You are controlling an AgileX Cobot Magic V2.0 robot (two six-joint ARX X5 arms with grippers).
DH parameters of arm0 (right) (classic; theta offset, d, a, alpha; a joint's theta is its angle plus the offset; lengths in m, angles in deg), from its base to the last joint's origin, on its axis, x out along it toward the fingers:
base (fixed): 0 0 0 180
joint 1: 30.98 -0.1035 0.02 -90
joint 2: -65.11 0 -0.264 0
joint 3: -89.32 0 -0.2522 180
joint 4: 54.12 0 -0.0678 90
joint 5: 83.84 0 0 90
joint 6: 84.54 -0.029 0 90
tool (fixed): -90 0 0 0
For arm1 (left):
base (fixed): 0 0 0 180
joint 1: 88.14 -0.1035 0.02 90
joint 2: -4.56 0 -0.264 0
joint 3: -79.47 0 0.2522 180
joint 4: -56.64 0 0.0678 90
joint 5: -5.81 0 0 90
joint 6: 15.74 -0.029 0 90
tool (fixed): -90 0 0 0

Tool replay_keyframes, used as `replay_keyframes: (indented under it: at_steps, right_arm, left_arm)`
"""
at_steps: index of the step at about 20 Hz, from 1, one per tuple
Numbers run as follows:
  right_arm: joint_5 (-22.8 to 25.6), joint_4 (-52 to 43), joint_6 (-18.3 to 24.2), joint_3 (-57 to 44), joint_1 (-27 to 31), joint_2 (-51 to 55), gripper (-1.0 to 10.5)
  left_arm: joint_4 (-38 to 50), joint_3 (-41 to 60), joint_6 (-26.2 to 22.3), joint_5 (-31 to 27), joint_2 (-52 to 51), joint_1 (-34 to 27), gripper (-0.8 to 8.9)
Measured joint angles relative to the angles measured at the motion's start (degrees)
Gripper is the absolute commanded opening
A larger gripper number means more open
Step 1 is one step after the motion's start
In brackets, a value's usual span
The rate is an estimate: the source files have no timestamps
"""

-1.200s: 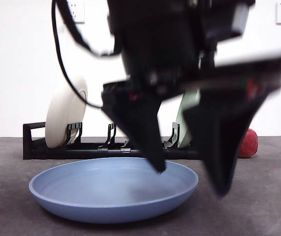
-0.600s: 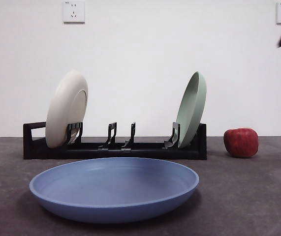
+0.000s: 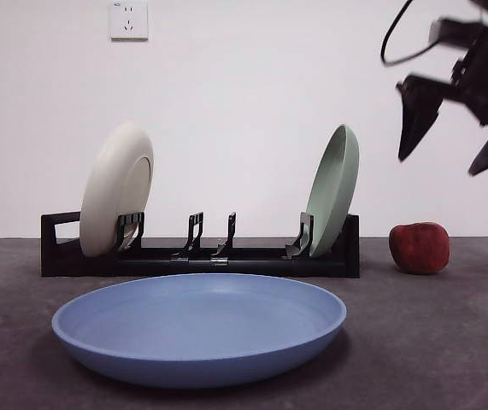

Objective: Take the blue plate from the plate rack,put the plate on the table,take the apple from the table,put the apple in the plate

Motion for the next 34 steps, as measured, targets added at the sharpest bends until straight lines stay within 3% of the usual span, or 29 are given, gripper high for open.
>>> replay_keyframes:
  at_steps: [5,16,20,24,27,31,34]
  right_arm:
    - [0.57,-4.13,0.81,0.44,0.00,-6.75,7.3]
    - [0.33,-11.34,0.98,0.46,0.00,-15.91,7.1]
    - [0.35,-11.58,0.98,0.46,0.00,-16.02,4.0]
    - [1.51,-11.06,0.96,0.46,0.00,-16.02,3.3]
    - [1.62,-10.19,0.98,0.70,0.00,-16.02,0.4]
    - [1.62,-7.04,0.98,1.27,0.00,-15.82,0.3]
    - [1.64,1.70,0.96,1.25,0.00,-12.72,0.3]
  left_arm:
    - [-1.29,0.00,3.02,-0.39,-0.63,0.00,-0.09]
    - [-1.29,0.00,3.43,-0.44,-0.63,0.00,-0.09]
    - [-1.29,0.00,3.43,-0.09,-0.63,0.00,-0.09]
    - [-1.29,0.00,3.43,-0.04,-0.63,0.00,-0.09]
    - [-1.29,0.00,3.43,-0.07,-0.63,0.00,-0.09]
    - [-1.29,0.00,3.43,-0.04,-0.63,0.00,-0.09]
    - [-1.29,0.00,3.43,-0.04,-0.63,0.00,-0.09]
